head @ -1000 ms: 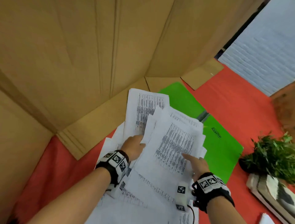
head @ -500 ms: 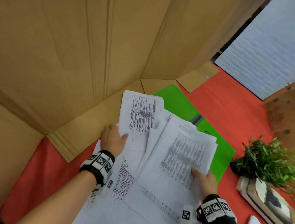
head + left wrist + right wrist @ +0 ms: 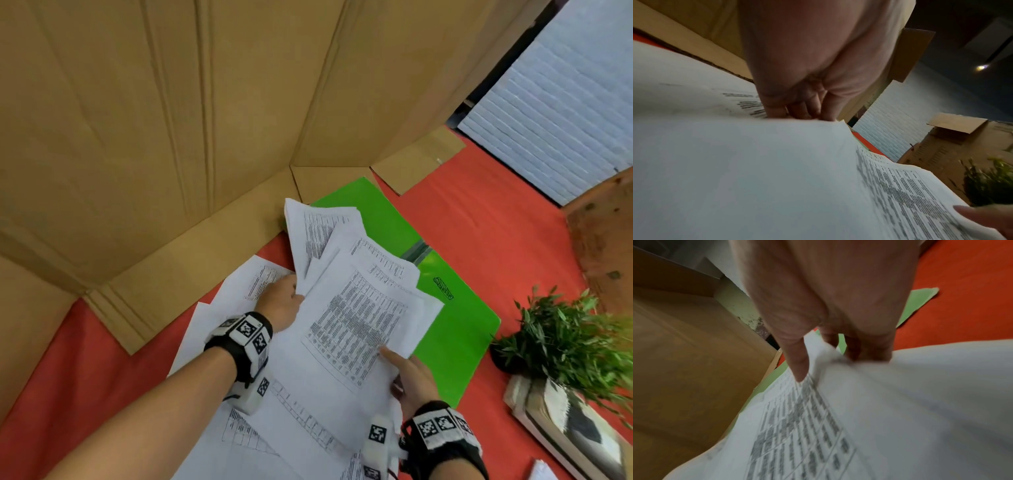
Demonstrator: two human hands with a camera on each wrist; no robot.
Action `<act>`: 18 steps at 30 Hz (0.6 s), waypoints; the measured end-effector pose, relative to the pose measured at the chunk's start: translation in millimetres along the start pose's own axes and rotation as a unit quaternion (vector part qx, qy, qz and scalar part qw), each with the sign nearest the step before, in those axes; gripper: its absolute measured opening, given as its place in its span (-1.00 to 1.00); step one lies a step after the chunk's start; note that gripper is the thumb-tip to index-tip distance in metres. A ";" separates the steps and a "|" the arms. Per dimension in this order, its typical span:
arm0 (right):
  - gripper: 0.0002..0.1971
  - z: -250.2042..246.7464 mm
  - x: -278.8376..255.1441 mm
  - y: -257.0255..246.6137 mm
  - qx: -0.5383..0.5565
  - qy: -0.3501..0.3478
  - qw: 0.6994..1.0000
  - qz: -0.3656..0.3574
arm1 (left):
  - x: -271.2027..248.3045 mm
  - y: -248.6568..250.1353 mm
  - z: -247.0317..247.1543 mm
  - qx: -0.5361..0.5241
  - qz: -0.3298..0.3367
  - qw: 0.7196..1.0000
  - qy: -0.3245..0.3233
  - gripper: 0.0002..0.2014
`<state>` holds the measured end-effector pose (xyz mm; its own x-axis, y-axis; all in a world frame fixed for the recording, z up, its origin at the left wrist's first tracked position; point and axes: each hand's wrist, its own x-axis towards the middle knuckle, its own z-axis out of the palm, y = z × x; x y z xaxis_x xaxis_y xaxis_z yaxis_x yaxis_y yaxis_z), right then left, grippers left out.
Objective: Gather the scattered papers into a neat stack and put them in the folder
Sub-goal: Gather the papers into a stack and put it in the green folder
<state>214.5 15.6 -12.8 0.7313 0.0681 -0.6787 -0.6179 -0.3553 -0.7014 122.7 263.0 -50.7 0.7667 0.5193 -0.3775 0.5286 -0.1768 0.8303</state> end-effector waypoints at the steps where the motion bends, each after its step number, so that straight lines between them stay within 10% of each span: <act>1: -0.74 -0.3 -0.7 0.5 0.020 -0.004 1.000 -0.012 | -2.3 0.3 1.0 0.002 0.011 1.000 -0.028 -0.83; 8: -0.69 -40.3 -18.3 34.8 0.008 0.021 0.999 -0.038 | -41.9 -8.2 -8.1 -0.018 0.023 0.970 -0.242 -0.78; 18: -0.73 -72.4 -91.5 89.4 0.024 0.249 0.967 -0.038 | -100.2 -2.0 22.6 0.156 0.061 0.954 -0.249 -0.70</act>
<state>113.4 -89.9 2.3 0.8164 -0.3700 -0.4435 -0.5606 -0.3229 -0.7626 53.0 192.4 -23.8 0.8665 0.0300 -0.4982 0.4467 -0.4919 0.7473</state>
